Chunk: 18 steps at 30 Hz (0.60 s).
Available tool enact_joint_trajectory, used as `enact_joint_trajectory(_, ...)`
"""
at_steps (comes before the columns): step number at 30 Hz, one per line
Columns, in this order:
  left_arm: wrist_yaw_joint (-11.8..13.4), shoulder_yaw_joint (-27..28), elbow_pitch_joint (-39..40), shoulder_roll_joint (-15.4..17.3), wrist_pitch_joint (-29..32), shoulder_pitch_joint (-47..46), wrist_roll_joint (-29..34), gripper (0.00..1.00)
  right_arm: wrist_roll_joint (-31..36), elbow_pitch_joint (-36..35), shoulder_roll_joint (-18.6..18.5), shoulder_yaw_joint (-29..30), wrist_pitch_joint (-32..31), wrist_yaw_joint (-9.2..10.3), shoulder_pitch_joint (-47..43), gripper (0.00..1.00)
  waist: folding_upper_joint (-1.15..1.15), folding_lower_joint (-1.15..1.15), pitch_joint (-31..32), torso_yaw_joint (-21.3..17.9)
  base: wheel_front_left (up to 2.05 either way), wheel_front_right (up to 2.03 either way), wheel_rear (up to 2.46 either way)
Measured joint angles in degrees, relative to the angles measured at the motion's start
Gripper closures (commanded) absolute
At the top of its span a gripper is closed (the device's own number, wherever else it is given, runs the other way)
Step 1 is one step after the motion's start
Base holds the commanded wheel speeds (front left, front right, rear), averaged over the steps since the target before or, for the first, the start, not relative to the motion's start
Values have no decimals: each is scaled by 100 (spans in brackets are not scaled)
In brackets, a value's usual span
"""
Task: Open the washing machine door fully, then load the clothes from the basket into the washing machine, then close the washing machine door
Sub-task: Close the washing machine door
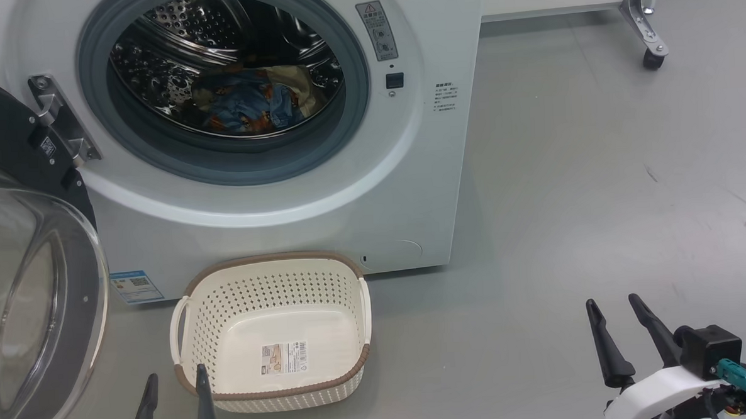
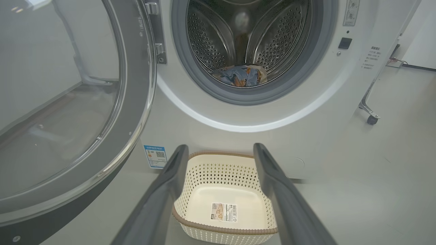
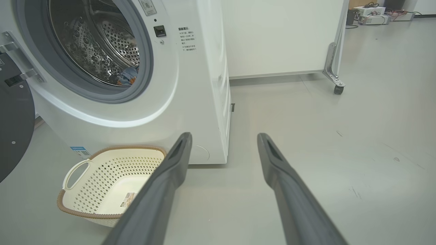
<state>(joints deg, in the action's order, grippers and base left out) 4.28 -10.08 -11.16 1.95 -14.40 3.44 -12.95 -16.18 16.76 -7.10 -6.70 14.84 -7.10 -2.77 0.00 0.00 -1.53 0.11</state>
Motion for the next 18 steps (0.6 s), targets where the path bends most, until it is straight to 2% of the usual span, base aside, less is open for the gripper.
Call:
enact_joint_trajectory(6,0,-78,-10,1,0,-1,92,0,-1,-25,-9,90,0,1,0,0,0,0,22,140,0,0,0)
enact_joint_trajectory(18,52,-93,-13,1,0,-3,92,0,0,-201,-46,73,0,1,10,0,0,0,59,755,0,0,0)
